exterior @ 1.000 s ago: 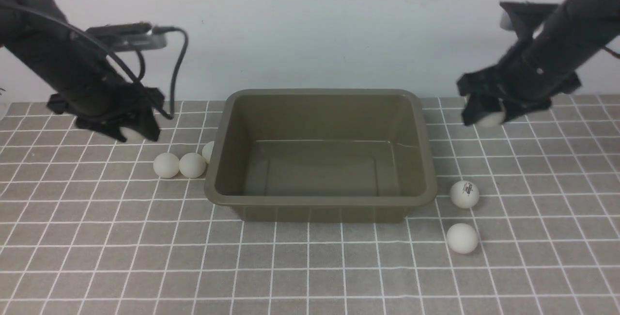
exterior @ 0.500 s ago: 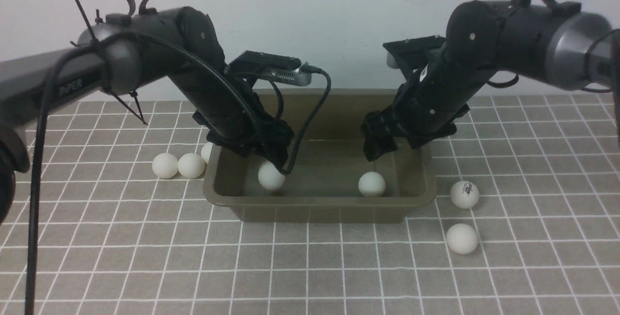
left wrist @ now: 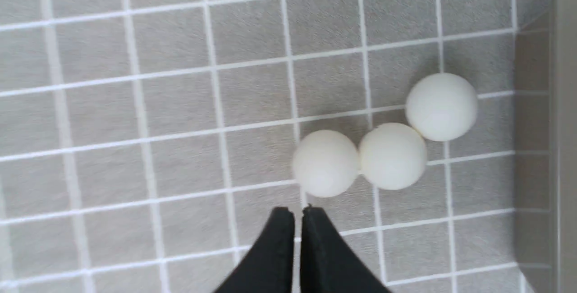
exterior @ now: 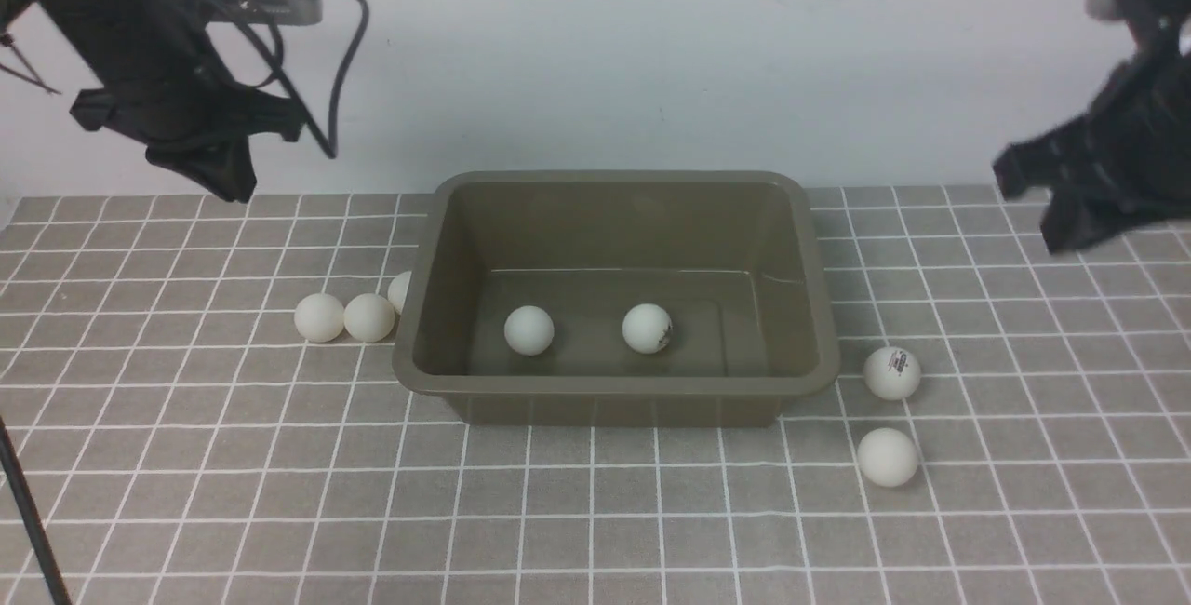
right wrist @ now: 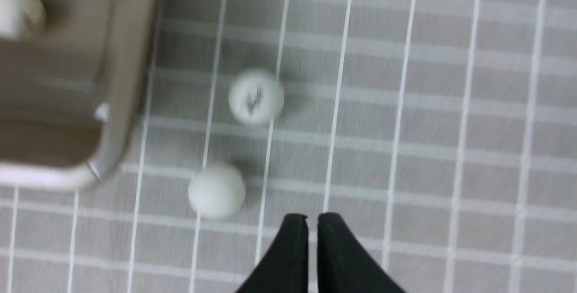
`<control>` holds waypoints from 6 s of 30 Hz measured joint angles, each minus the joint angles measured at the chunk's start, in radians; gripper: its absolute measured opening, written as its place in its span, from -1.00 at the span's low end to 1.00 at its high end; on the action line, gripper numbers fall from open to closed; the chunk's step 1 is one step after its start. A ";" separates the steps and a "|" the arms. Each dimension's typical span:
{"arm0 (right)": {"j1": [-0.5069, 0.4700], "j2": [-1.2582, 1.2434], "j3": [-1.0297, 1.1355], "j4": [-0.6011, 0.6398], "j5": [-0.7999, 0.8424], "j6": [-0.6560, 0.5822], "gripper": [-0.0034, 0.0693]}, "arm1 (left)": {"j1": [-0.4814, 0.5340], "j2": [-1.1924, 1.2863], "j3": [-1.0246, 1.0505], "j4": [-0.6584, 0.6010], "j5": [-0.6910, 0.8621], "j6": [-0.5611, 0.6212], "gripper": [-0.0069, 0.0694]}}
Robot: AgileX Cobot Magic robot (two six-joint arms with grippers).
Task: Put the table tennis balls into the box on the grey coffee tablecloth.
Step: 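Reach for and grasp a ping pong ball on the table beside the basket, then drop the ball into the bin, then reach for and grasp a ping pong ball on the table, then reach for and grasp a ping pong ball on the table beside the basket, then release the ping pong ball into the bin and lift the gripper away, then drop the ball into the bin, then reach for and grasp a ping pong ball on the table beside the basket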
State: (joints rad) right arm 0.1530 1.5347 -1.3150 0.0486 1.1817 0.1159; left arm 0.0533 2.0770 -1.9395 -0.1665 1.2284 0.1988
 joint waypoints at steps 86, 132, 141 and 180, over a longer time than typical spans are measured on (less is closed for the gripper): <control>0.008 0.477 -0.099 0.113 -0.218 -0.134 0.69 | -0.237 0.104 0.102 -0.033 -0.046 -0.051 -0.83; 0.037 0.352 -0.286 0.273 -0.132 -0.232 0.09 | -0.238 0.116 -0.079 -0.016 -0.012 -0.100 0.10; 0.084 0.375 -0.286 0.273 -0.173 -0.244 0.36 | -0.382 0.164 -0.137 -0.194 -0.005 0.017 0.10; -0.274 0.039 -0.176 0.272 0.000 -0.311 -0.94 | -0.195 0.434 -0.341 -0.026 -0.099 0.006 0.21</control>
State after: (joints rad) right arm -0.1207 1.5737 -1.4915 0.3201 1.1816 -0.1953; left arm -0.1422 2.5108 -2.2807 -0.1924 1.1290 0.2045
